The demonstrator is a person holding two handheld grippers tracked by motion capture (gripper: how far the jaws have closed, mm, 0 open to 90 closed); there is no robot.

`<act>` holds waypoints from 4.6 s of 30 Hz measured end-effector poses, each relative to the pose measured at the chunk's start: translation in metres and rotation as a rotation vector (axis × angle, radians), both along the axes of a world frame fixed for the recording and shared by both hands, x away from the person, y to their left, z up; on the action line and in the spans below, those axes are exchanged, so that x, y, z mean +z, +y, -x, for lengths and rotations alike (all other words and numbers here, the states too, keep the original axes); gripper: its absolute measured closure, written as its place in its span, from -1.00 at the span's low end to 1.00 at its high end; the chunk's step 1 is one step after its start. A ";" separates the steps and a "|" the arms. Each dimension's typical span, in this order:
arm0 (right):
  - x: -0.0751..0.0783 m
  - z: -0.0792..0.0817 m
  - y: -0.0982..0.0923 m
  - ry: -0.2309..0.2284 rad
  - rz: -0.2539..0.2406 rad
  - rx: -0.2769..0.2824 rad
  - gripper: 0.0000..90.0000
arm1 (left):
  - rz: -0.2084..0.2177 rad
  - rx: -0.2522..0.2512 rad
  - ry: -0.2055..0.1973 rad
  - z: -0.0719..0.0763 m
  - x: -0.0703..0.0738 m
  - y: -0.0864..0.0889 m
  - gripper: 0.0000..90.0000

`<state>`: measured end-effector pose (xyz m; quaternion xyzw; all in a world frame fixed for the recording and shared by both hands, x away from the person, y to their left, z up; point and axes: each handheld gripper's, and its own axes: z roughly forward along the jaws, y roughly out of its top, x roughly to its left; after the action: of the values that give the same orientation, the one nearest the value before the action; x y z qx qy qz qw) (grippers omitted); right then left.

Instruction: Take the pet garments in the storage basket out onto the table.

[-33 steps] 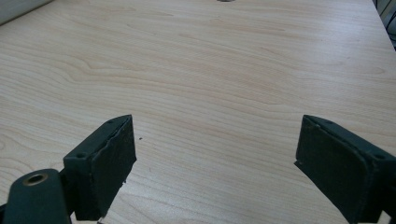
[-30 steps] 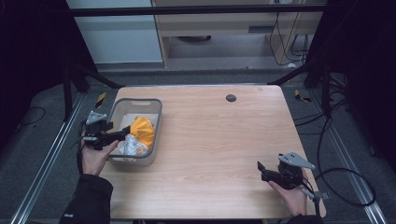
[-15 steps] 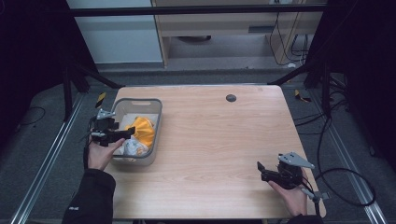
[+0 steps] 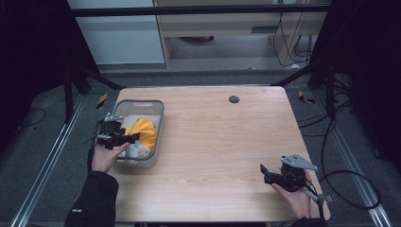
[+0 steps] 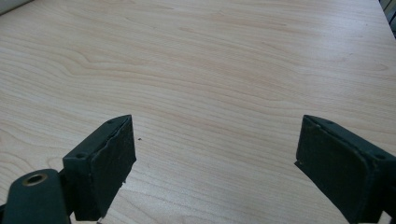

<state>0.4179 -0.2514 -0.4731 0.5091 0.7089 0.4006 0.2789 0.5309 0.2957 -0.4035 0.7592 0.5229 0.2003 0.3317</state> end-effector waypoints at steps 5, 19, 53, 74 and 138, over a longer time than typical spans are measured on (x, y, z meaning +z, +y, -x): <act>0.000 0.000 0.001 0.010 -0.005 0.001 -0.74 | -0.015 -0.012 0.021 0.002 -0.004 -0.002 -0.23; -0.002 -0.001 0.001 0.010 0.011 0.007 -0.76 | -0.047 0.009 0.102 -0.005 -0.018 -0.003 -0.09; -0.001 0.000 0.001 0.001 0.015 0.003 -0.77 | 0.001 0.040 0.029 0.008 0.018 0.010 0.58; -0.001 0.000 0.001 -0.003 0.019 0.001 -0.77 | 0.017 -0.007 -0.029 0.023 0.056 0.009 0.60; -0.001 0.001 -0.005 -0.034 0.029 -0.014 -0.78 | -0.016 -0.431 -0.081 0.064 0.100 -0.112 0.60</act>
<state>0.4170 -0.2560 -0.4736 0.5032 0.7060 0.3970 0.3011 0.4669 0.1837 -0.3032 0.8474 0.3331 0.1594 0.3816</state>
